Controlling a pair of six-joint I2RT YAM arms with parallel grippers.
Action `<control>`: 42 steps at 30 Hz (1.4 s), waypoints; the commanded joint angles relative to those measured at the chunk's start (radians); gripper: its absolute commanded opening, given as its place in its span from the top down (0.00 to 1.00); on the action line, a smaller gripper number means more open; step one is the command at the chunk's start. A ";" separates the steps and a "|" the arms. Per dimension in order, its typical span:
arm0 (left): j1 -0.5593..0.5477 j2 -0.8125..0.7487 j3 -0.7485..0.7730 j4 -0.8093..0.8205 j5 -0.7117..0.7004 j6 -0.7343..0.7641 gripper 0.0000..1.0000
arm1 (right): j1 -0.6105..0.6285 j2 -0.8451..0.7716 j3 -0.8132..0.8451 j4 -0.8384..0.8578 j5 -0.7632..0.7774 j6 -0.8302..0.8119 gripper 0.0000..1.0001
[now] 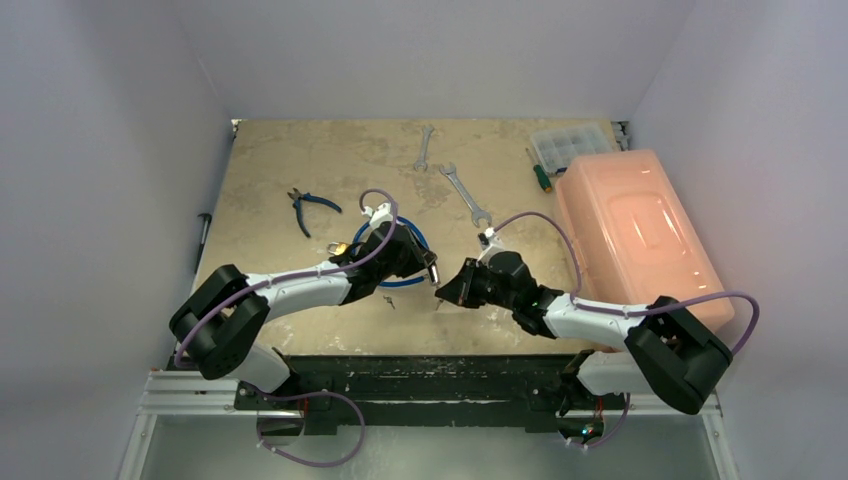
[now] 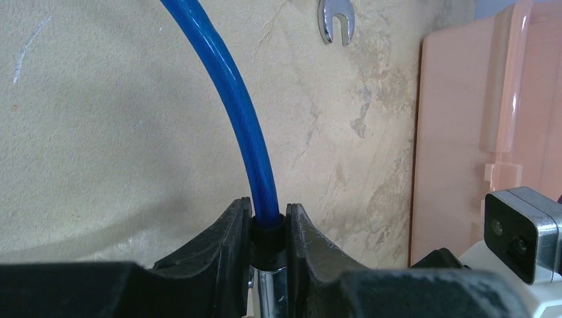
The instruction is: Unlock with the key
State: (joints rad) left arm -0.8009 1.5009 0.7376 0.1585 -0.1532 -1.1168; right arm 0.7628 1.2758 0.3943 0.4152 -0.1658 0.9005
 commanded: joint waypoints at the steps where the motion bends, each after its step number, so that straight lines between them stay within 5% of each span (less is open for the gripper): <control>1: -0.044 -0.040 -0.016 0.035 0.075 -0.031 1.00 | -0.011 -0.017 0.020 0.234 0.083 -0.015 1.00; 6: -0.059 -0.032 -0.022 0.041 0.100 -0.053 1.00 | -0.011 -0.018 -0.002 0.334 0.119 -0.034 1.00; 17: -0.095 -0.027 -0.021 0.047 0.080 -0.070 1.00 | -0.014 -0.004 0.034 0.272 0.147 -0.097 1.00; 22: -0.094 -0.031 -0.009 0.018 0.013 -0.055 1.00 | -0.014 -0.016 0.002 0.259 0.089 -0.105 0.66; 25: -0.093 -0.026 0.001 0.018 -0.020 -0.063 1.00 | -0.014 -0.033 -0.033 0.259 0.069 -0.105 0.56; 33: -0.092 0.003 0.031 0.011 -0.052 -0.077 1.00 | -0.014 -0.096 -0.101 0.235 0.020 -0.120 0.46; 42: -0.092 0.001 0.035 0.015 -0.052 -0.067 1.00 | -0.015 -0.111 -0.147 0.212 0.020 -0.122 0.49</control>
State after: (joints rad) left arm -0.8867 1.5124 0.7296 0.1371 -0.2161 -1.1679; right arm 0.7513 1.1652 0.2661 0.5850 -0.1505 0.7959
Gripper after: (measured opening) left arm 0.227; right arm 0.527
